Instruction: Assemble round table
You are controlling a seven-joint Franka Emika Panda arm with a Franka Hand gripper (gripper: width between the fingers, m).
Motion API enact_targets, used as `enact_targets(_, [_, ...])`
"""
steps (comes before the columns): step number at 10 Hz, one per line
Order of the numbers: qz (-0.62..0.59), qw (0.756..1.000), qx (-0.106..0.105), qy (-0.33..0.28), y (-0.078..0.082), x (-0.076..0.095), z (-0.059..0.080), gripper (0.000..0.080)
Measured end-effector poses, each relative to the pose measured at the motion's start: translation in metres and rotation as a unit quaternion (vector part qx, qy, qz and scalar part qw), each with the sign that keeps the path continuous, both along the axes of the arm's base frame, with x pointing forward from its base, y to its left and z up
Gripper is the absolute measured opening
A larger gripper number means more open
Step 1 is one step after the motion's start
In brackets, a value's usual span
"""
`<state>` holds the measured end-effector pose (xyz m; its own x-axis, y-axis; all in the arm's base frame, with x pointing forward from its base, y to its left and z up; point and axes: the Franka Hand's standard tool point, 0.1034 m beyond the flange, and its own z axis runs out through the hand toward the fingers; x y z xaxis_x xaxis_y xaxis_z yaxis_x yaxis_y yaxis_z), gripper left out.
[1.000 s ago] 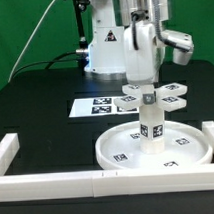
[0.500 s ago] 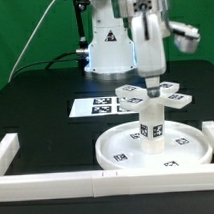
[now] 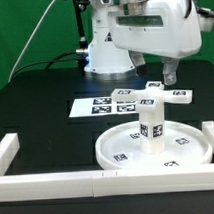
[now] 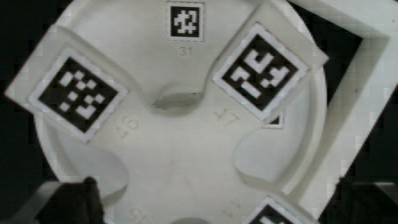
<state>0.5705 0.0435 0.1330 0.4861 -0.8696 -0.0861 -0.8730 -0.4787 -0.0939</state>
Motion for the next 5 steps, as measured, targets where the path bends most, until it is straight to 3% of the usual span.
enact_targets(2, [0.185, 0.982, -0.013, -0.019, -0.0066, 0.0013, 0.0010, 0.0649])
enact_targets(5, [0.371, 0.927, -0.028, -0.039, -0.0036, 0.0012, -0.0034, 0.0649])
